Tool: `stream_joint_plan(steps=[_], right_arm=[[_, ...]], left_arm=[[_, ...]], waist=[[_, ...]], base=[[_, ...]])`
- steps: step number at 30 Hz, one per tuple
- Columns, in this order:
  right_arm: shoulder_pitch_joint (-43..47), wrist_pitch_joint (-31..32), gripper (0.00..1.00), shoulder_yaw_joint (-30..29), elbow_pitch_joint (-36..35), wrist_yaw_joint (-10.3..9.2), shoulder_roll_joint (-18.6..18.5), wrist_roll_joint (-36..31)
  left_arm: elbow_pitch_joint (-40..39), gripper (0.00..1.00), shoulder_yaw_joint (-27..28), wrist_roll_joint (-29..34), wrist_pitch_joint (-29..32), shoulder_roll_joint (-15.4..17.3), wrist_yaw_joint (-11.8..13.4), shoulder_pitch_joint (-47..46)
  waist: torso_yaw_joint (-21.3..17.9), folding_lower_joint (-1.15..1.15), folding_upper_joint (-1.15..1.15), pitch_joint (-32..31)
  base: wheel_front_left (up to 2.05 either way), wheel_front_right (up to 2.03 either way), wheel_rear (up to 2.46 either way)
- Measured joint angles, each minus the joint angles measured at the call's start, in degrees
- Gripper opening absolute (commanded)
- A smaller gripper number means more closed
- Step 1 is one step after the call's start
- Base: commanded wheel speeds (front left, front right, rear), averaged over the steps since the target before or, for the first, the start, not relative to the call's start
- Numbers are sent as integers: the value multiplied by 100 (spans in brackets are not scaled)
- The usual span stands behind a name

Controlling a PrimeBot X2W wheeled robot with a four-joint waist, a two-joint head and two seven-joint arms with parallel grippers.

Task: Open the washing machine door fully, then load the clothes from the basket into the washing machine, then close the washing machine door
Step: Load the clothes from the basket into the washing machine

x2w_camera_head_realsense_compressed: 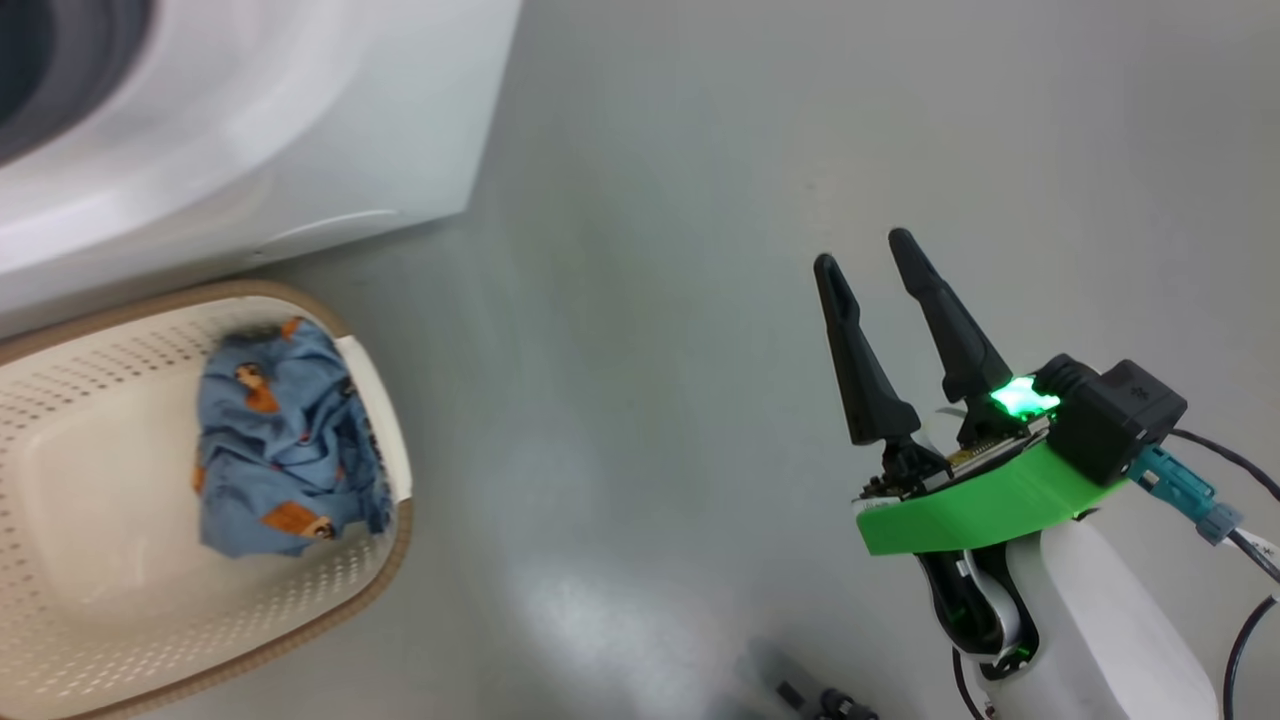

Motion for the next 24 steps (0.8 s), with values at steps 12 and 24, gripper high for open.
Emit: stream_joint_plan(steps=[12, 24], right_arm=[[-57, 0, 100, 70, -67, 0, 47, 40], [-182, 0, 100, 155, -74, 0, 92, 56]], left_arm=[[-151, 0, 47, -44, -490, 410, 92, -340], [586, 72, -252, 5, 189, 573, 33, -624]], waist=[[-355, 0, 0, 381], [-382, 0, 0, 528]], base=[[0, 0, 0], [0, 0, 0]])
